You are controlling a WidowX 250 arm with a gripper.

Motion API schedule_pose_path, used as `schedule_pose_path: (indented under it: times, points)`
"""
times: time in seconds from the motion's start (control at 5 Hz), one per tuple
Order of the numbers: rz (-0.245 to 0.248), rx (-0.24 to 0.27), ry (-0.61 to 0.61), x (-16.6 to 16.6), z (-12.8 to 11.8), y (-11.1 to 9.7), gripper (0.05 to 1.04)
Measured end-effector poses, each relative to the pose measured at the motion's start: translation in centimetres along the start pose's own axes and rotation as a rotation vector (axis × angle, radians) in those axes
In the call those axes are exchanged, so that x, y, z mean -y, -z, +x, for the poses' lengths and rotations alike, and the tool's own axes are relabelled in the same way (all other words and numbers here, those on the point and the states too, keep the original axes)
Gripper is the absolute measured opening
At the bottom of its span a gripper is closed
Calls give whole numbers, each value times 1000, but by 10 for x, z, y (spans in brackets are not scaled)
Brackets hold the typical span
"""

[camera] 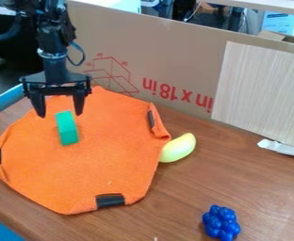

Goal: Move green item from left to right of the table

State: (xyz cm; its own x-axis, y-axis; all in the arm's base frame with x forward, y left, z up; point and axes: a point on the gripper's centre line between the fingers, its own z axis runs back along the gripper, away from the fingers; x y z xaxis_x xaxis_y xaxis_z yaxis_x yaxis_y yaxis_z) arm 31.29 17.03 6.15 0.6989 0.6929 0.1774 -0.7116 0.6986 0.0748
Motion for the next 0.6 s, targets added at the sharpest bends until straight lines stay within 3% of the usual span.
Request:
schedule_pose_path:
  times: [0.2,0.6]
  points:
    - [-12,-23,-61,-8,3,21,1001]
    - [-135,16,-116,-9,13,26,1001]
